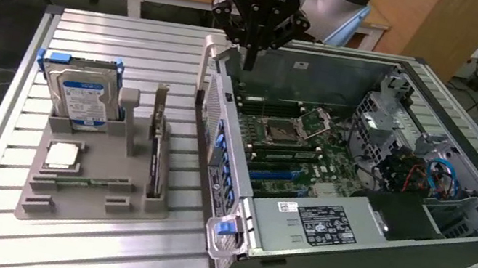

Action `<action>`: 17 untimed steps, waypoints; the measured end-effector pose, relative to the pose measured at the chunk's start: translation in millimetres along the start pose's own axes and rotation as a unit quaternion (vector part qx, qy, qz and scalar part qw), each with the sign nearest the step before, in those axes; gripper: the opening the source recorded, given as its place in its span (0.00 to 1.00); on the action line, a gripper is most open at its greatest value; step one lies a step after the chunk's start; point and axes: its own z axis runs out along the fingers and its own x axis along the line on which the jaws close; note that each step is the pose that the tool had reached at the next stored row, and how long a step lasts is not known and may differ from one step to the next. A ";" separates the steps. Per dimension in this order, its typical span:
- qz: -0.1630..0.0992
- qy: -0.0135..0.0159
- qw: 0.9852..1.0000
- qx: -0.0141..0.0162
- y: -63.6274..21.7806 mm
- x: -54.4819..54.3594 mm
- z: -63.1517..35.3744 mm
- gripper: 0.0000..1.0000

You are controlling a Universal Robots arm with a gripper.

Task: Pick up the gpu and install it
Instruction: 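Reach for the gpu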

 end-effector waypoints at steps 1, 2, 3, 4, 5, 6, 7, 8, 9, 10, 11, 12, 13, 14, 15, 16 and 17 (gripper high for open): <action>0.000 0.000 1.000 0.000 -0.1 2.0 0.0 0.11; 0.000 0.000 1.000 0.000 -0.3 4.0 0.0 0.11; 0.000 0.000 1.000 0.000 -0.4 5.9 0.0 0.11; 0.000 0.000 1.000 0.000 -0.6 8.1 0.0 0.11; 0.000 0.000 1.000 0.000 -0.8 10.3 0.1 0.11; 0.000 0.000 1.000 0.000 -1.0 12.9 0.1 0.11; 0.000 0.000 1.000 0.000 -1.2 15.8 0.1 0.11; 0.000 0.000 1.000 0.000 -1.4 18.4 0.1 0.11; 0.000 0.000 1.000 0.000 -1.6 20.9 0.1 0.11; 0.000 0.000 1.000 0.000 -1.8 23.5 0.1 0.11; 0.000 0.000 1.000 0.000 -2.0 26.4 0.2 0.11; 0.000 0.000 1.000 0.000 -2.3 29.4 0.2 0.11; 0.000 0.000 1.000 0.000 -2.5 32.4 0.2 0.11; 0.000 0.000 1.000 0.000 -2.7 35.4 0.3 0.11; 0.000 0.000 1.000 0.000 -2.9 38.5 0.3 0.11; 0.000 0.000 1.000 0.000 -3.2 41.5 0.3 0.11; 0.000 0.000 1.000 0.000 -3.4 44.6 0.4 0.11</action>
